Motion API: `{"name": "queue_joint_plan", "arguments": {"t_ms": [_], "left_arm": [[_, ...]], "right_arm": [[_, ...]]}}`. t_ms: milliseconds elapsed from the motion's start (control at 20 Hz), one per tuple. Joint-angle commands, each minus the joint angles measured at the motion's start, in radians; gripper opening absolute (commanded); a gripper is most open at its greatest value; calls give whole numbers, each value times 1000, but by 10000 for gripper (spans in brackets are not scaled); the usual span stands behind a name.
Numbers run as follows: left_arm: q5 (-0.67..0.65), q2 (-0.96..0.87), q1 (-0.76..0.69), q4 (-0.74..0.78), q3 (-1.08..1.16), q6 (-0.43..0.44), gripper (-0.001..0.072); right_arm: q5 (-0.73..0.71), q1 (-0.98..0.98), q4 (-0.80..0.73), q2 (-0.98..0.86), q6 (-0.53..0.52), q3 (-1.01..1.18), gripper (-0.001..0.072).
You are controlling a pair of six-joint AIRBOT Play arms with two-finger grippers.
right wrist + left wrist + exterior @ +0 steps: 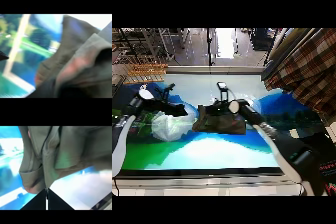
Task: Fold the clothes and pants, and hang the long-sleeved shirts on hangers.
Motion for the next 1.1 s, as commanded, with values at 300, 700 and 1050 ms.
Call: {"name": "queue_joint_plan", "arguments": {"t_ms": [300,700,1050], "left_arm": [[96,-44,-111,3,24,58,6],[114,-222,-168,8,29,-23,6],[82,-262,-171,9,77,-79,6]], "right_arm": [[527,-277,-98,25,-16,211,513],[496,-611,312,48,-290,-243,590],[460,-601,554,-167,-537,-179,655]]}}
